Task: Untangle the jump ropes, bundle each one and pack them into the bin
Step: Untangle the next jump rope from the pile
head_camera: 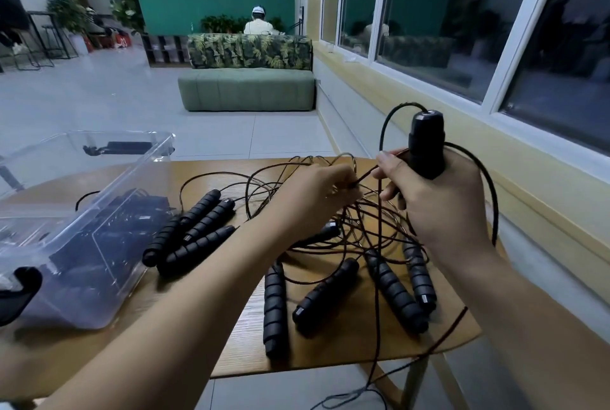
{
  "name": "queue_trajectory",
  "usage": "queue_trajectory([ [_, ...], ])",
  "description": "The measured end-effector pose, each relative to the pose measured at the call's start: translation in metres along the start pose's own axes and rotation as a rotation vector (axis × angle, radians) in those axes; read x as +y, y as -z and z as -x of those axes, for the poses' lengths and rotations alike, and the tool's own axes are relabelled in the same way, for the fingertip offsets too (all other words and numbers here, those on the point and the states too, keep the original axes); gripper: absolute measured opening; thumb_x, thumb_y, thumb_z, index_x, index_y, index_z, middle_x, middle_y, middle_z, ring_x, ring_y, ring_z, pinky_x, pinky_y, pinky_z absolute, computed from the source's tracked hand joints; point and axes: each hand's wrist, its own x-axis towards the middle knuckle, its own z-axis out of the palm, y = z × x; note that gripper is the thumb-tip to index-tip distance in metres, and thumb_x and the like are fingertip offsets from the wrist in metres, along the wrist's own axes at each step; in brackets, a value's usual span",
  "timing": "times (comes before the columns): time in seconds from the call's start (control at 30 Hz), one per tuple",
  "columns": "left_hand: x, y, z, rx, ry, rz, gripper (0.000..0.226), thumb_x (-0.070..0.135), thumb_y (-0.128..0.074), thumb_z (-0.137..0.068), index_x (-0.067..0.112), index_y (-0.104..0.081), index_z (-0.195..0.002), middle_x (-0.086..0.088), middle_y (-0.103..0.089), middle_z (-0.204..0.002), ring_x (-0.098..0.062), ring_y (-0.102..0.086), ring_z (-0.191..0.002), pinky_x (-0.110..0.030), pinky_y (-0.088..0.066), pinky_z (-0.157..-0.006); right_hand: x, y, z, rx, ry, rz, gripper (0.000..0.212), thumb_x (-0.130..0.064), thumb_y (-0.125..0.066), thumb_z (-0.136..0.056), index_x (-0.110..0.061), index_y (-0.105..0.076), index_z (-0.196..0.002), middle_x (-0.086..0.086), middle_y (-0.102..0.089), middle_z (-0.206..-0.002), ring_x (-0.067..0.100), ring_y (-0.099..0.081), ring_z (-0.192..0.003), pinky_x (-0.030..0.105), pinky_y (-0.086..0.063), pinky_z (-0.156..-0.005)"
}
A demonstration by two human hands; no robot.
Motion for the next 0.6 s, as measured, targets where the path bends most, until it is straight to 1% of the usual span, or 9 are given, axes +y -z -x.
queue_trajectory([
  [0.1, -0.01, 0.004, 0.0, 0.028, 0.016, -0.016, 0.006, 0.027, -0.077, -0.096, 0.028, -0.072, -0.1, 0.029, -0.058, -0.081, 0.013, -0.052, -0.079, -0.027, -0.041, -0.069, -0.007, 0.005, -0.002, 0.056, -0.008, -0.025, 0.011, -0.028, -0.078, -0.1, -0.019, -0.078, -0.094, 0.0, -0.081, -0.087, 0.021, -0.074, -0.068, 0.041, -0.053, -0.07],
  [0.17, -0.011, 0.013, -0.003, 0.066, 0.03, -0.079, 0.008, 0.031, -0.075, -0.098, 0.03, -0.072, -0.105, 0.03, -0.056, -0.085, 0.002, -0.051, -0.086, -0.033, -0.047, -0.073, -0.01, 0.008, -0.004, 0.099, -0.041, -0.079, 0.011, -0.025, -0.077, -0.1, -0.014, -0.077, -0.096, 0.001, -0.081, -0.087, 0.02, -0.073, -0.066, 0.039, -0.054, -0.067],
  [0.23, -0.011, 0.023, -0.007, 0.114, 0.011, -0.169, 0.009, 0.031, -0.073, -0.099, 0.031, -0.072, -0.107, 0.022, -0.065, -0.09, -0.013, -0.053, -0.094, -0.041, -0.051, -0.078, -0.013, 0.009, -0.006, 0.113, -0.082, -0.156, 0.011, -0.022, -0.077, -0.1, -0.011, -0.075, -0.098, 0.004, -0.081, -0.087, 0.019, -0.072, -0.066, 0.033, -0.052, -0.063],
  [0.27, -0.013, 0.028, -0.009, 0.148, 0.011, -0.186, 0.011, 0.027, -0.073, -0.098, 0.03, -0.073, -0.109, 0.019, -0.069, -0.094, -0.016, -0.055, -0.096, -0.043, -0.052, -0.08, -0.015, 0.009, -0.007, 0.108, -0.103, -0.19, 0.012, -0.021, -0.076, -0.1, -0.01, -0.075, -0.099, 0.005, -0.081, -0.088, 0.018, -0.073, -0.068, 0.03, -0.051, -0.06],
  [0.33, -0.016, 0.037, -0.011, 0.218, 0.055, -0.146, 0.023, 0.018, -0.074, -0.097, 0.031, -0.072, -0.115, 0.019, -0.072, -0.103, -0.012, -0.063, -0.096, -0.038, -0.055, -0.081, -0.019, 0.008, -0.007, 0.083, -0.133, -0.24, 0.011, -0.02, -0.074, -0.102, -0.009, -0.073, -0.101, 0.006, -0.082, -0.091, 0.021, -0.078, -0.075, 0.025, -0.051, -0.058],
  [0.4, -0.016, 0.041, -0.009, 0.233, 0.113, 0.005, 0.033, 0.013, -0.075, -0.095, 0.031, -0.067, -0.121, 0.018, -0.074, -0.111, -0.004, -0.07, -0.095, -0.032, -0.057, -0.081, -0.022, 0.008, -0.008, 0.057, -0.135, -0.265, 0.01, -0.02, -0.072, -0.103, -0.01, -0.071, -0.102, 0.008, -0.082, -0.094, 0.026, -0.081, -0.08, 0.023, -0.051, -0.057],
  [0.43, -0.015, 0.041, -0.005, 0.226, 0.136, 0.096, 0.033, 0.012, -0.076, -0.095, 0.029, -0.064, -0.121, 0.015, -0.074, -0.11, -0.004, -0.072, -0.094, -0.032, -0.06, -0.081, -0.022, 0.007, -0.008, 0.048, -0.135, -0.267, 0.01, -0.02, -0.072, -0.103, -0.01, -0.071, -0.103, 0.008, -0.082, -0.094, 0.027, -0.081, -0.081, 0.023, -0.051, -0.056],
  [0.5, -0.011, 0.037, 0.005, 0.223, 0.168, 0.213, 0.034, 0.012, -0.076, -0.094, 0.025, -0.055, -0.117, 0.006, -0.072, -0.103, -0.01, -0.076, -0.085, -0.041, -0.063, -0.076, -0.022, 0.007, -0.009, 0.037, -0.136, -0.261, 0.012, -0.02, -0.073, -0.103, -0.008, -0.071, -0.104, 0.009, -0.082, -0.094, 0.028, -0.081, -0.082, 0.021, -0.051, -0.055],
  [0.6, -0.01, 0.025, 0.02, 0.207, 0.176, 0.212, 0.031, 0.017, -0.077, -0.094, 0.025, -0.048, -0.102, -0.001, -0.066, -0.084, -0.017, -0.075, -0.071, -0.05, -0.062, -0.065, -0.02, 0.007, -0.01, 0.034, -0.144, -0.24, 0.013, -0.02, -0.073, -0.102, -0.007, -0.071, -0.105, 0.009, -0.083, -0.094, 0.027, -0.081, -0.082, 0.022, -0.051, -0.056],
])
